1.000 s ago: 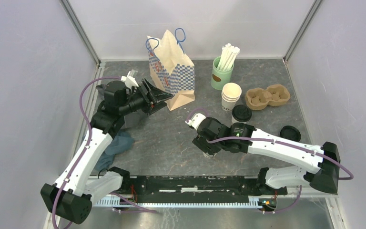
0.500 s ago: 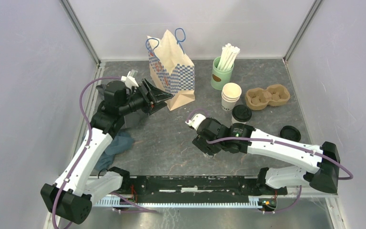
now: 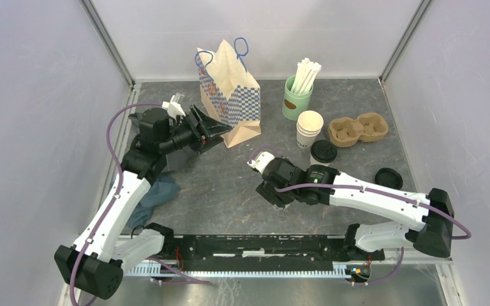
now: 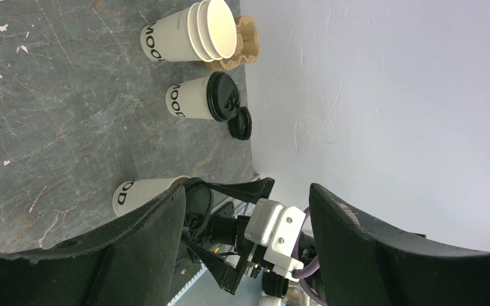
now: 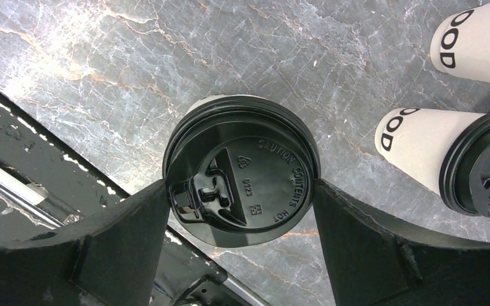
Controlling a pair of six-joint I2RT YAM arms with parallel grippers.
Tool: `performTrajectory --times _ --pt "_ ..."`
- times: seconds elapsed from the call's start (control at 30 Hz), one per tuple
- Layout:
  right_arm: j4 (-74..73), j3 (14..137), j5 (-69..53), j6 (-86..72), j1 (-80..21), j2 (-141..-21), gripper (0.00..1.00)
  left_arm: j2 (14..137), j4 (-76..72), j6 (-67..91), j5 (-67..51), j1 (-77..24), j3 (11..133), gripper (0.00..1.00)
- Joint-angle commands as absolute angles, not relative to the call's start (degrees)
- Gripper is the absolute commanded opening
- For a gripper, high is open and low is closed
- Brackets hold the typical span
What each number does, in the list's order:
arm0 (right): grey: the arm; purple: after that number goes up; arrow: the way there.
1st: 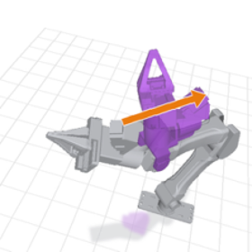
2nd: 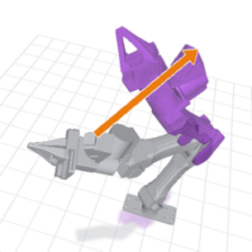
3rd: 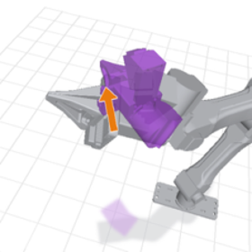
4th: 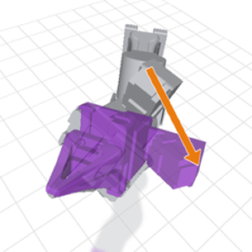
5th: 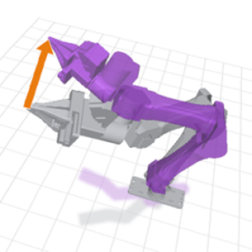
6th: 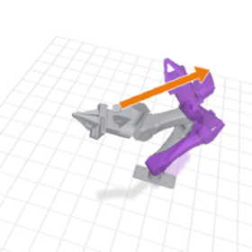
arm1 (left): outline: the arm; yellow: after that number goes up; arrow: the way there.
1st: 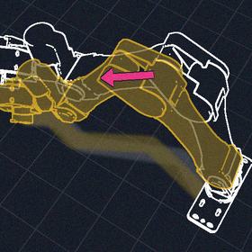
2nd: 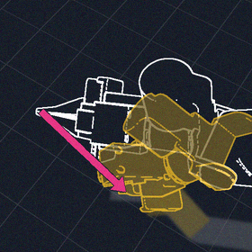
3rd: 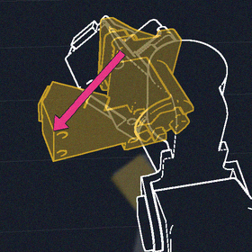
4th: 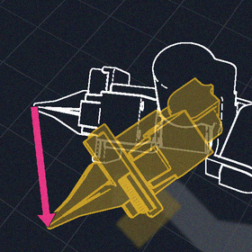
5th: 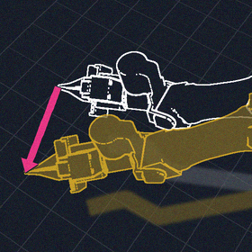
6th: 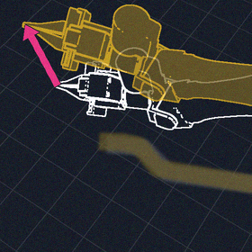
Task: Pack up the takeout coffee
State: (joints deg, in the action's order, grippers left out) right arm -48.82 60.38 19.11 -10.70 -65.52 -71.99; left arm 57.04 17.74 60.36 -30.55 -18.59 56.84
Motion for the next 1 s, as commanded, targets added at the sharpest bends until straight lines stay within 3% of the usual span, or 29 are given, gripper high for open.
performTrajectory --times 0.0,0.23,0.4,0.57,0.73,0.97 --pt "-46.8 60.2 21.7 -11.4 -65.7 -72.2 0.88 56.3 18.0 57.6 -31.6 -18.3 58.5 0.78" --pt "-47.1 60.5 22.1 -11.7 -65.7 -72.0 0.93 56.5 18.0 57.4 -32.0 -18.4 58.0 0.80" --pt "-52.0 68.6 22.9 -13.5 -65.2 -71.3 0.94 56.5 18.3 57.0 -31.1 -19.5 56.8 0.84" --pt "-52.1 70.6 10.6 -15.1 -53.8 -65.8 0.90 57.8 19.9 56.2 -23.6 -31.2 55.6 0.84" --pt "-51.6 63.7 -0.5 -14.9 -40.9 -61.0 0.78 63.9 18.8 56.1 -19.4 -42.3 54.3 0.69" --pt "-45.1 50.1 -16.0 -15.7 -28.0 -56.1 0.56 74.6 16.7 55.1 -22.0 -44.5 54.4 0.47"
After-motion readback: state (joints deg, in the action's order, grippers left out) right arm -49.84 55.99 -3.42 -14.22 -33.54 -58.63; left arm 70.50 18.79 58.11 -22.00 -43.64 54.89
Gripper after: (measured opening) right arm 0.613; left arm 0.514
